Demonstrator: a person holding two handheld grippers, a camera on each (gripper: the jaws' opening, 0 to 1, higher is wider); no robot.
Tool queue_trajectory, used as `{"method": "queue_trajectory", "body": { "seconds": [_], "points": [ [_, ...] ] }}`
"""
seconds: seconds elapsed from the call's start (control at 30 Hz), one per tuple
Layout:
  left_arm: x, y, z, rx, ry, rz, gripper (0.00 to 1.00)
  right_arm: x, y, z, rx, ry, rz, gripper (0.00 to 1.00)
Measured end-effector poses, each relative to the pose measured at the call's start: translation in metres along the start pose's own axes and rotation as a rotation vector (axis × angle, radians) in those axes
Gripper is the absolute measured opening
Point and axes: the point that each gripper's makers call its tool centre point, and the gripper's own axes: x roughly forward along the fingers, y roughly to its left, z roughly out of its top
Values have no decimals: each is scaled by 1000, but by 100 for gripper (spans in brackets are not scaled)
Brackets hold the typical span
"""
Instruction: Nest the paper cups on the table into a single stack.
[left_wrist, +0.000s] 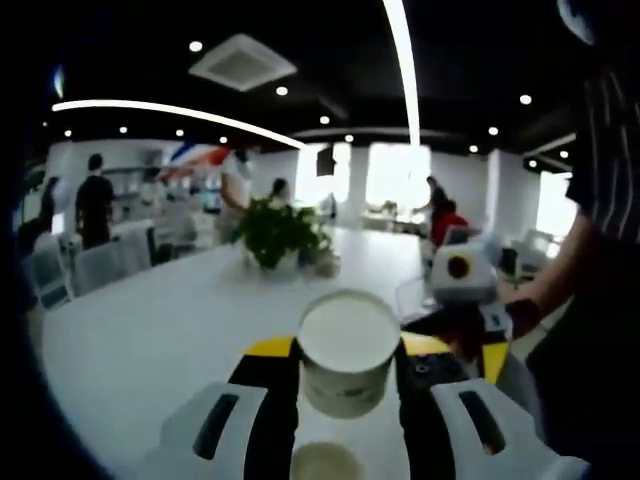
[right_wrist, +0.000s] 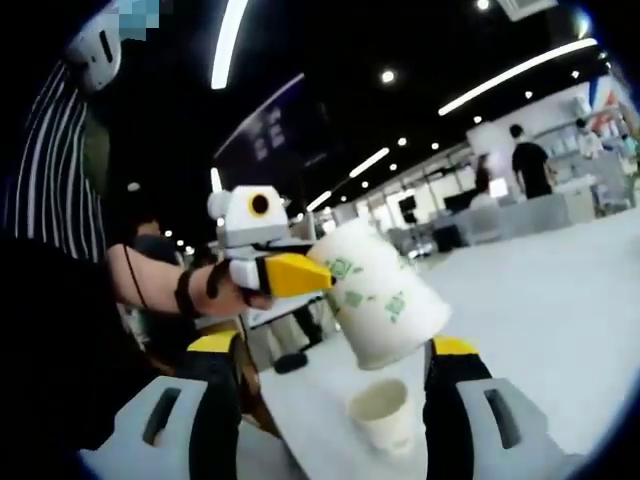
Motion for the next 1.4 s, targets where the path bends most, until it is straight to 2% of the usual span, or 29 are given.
{"method": "queue_trajectory", "body": {
  "seconds": [0.43,0.73,1.13,1.4],
  "points": [
    [-4,-2,-9,-5,20,-6,36,-2,2,1,22,-7,15,70],
    [-8,-1,-16,-11,32,-1,36,-3,1,12,21,-14,37,68],
    [-9,-2,-27,-23,57,-8,35,-8,0,25,47,-38,46,61],
    [-10,-6,-33,-18,73,-12,35,-12,1,32,65,-47,62,51]
  ]
}}
